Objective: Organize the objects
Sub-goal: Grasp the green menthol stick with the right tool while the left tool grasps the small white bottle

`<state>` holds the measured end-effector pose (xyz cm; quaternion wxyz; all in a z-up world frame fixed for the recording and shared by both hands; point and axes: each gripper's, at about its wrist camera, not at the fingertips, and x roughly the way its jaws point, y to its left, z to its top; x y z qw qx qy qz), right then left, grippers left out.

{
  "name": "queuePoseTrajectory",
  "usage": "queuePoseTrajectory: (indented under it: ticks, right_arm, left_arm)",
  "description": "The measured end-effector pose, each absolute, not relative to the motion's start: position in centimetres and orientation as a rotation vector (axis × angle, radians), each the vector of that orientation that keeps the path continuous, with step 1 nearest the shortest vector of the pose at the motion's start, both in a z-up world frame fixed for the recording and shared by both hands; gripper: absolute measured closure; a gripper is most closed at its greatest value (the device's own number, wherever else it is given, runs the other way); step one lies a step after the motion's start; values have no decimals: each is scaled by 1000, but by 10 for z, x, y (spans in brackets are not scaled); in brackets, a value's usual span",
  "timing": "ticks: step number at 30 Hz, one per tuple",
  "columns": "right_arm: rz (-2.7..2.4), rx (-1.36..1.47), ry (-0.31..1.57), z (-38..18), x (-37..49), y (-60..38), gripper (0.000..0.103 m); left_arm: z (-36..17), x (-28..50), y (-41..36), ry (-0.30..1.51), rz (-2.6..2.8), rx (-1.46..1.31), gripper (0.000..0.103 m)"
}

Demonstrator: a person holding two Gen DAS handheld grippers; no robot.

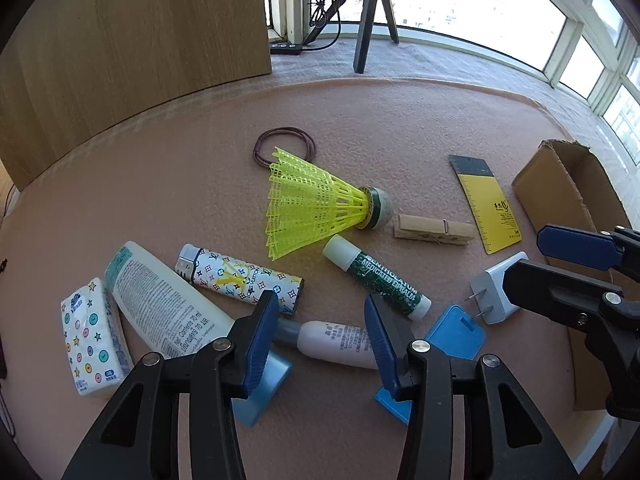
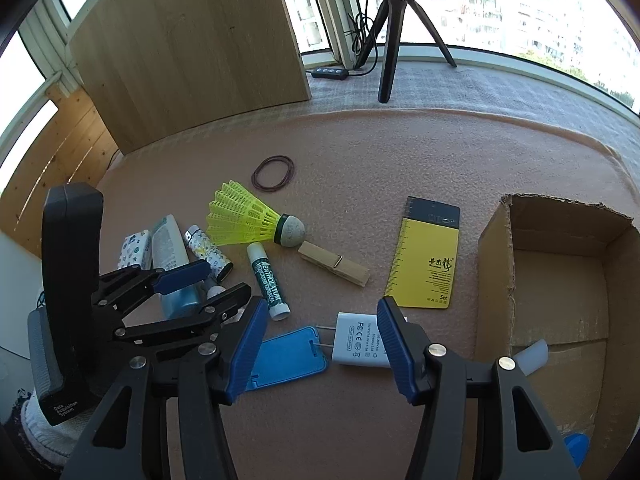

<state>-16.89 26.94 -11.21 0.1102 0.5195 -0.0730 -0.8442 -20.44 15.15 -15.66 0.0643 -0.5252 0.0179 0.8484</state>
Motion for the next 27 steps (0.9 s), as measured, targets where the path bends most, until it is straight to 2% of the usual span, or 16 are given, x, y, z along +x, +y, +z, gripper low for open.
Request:
queuePoseTrajectory:
  ticks: [4, 9, 13, 19, 22, 24, 26, 27]
  right_arm:
    - [-2444, 1540, -202, -119, -176, 262, 54]
    - [-2374, 1571, -213, -130, -191, 251, 56]
    - [-2338, 1595, -162, -140, -204, 237, 57]
    - [-2284, 1652, -104, -161, -218, 218, 65]
    - [-2299, 1645, -63, -163, -219, 210, 65]
    - [-2302, 1646, -46, -163, -219, 205, 71]
    - [-2296, 1650, -43, -164, -218, 202, 85]
    - [-2287, 1653, -51, -165, -216, 200, 86]
  left_arm:
    - [-157, -195, 145, 67, 2574, -1557, 61]
    - [-159, -181, 136, 112, 2584, -1547, 62]
    - [-166, -171, 123, 75, 2568, -1589, 65]
    - [-168, -157, 112, 28, 2550, -1595, 65]
    - [-166, -151, 105, -6, 2535, -1592, 65]
    - [-164, -147, 101, -25, 2539, -1587, 65]
    - [-161, -142, 95, -35, 2548, -1582, 62]
    - [-160, -140, 93, -43, 2554, -1581, 62]
